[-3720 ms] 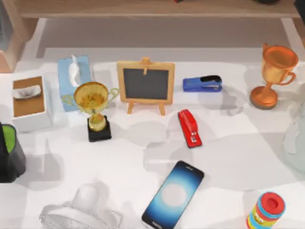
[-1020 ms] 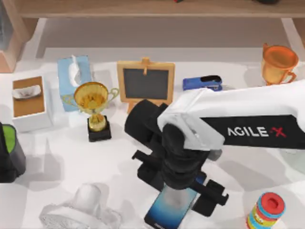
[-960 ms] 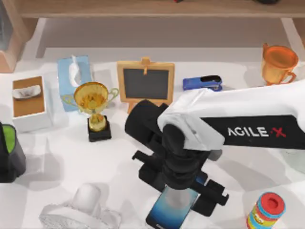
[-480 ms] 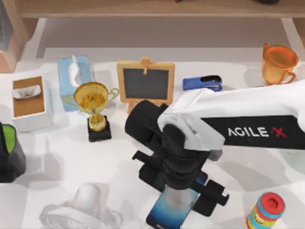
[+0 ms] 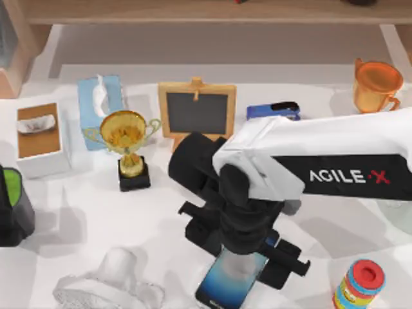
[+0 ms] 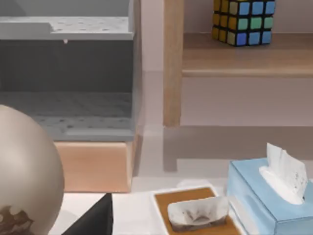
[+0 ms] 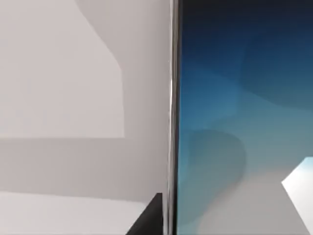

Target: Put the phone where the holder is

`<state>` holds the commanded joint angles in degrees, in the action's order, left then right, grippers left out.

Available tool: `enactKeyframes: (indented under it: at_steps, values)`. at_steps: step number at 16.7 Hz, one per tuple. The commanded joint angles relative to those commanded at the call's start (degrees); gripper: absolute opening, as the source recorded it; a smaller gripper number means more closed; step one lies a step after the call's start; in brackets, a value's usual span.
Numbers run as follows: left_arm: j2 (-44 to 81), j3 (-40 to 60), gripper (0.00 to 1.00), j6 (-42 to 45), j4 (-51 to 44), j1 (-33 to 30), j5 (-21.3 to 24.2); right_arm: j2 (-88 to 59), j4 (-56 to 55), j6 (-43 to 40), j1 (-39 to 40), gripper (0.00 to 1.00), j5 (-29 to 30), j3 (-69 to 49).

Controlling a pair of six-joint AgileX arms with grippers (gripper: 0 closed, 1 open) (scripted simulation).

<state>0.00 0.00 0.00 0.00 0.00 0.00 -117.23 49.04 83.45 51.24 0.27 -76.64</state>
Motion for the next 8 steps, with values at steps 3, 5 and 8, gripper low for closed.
enactKeyframes:
  at_steps: [3,5,8]
  values:
    - [0.00,0.00,1.00,0.00,0.00,0.00,0.00,0.95,2.16,0.04,-0.09,0.00,-0.02,-1.03]
    - [0.00,0.00,1.00,0.00,0.00,0.00,0.00,1.30,2.64,0.03,-0.11,0.00,-0.04,-1.36]
    - [0.00,0.00,1.00,0.00,0.00,0.00,0.00,1.03,2.48,0.12,-0.09,0.00,-0.04,-1.20]
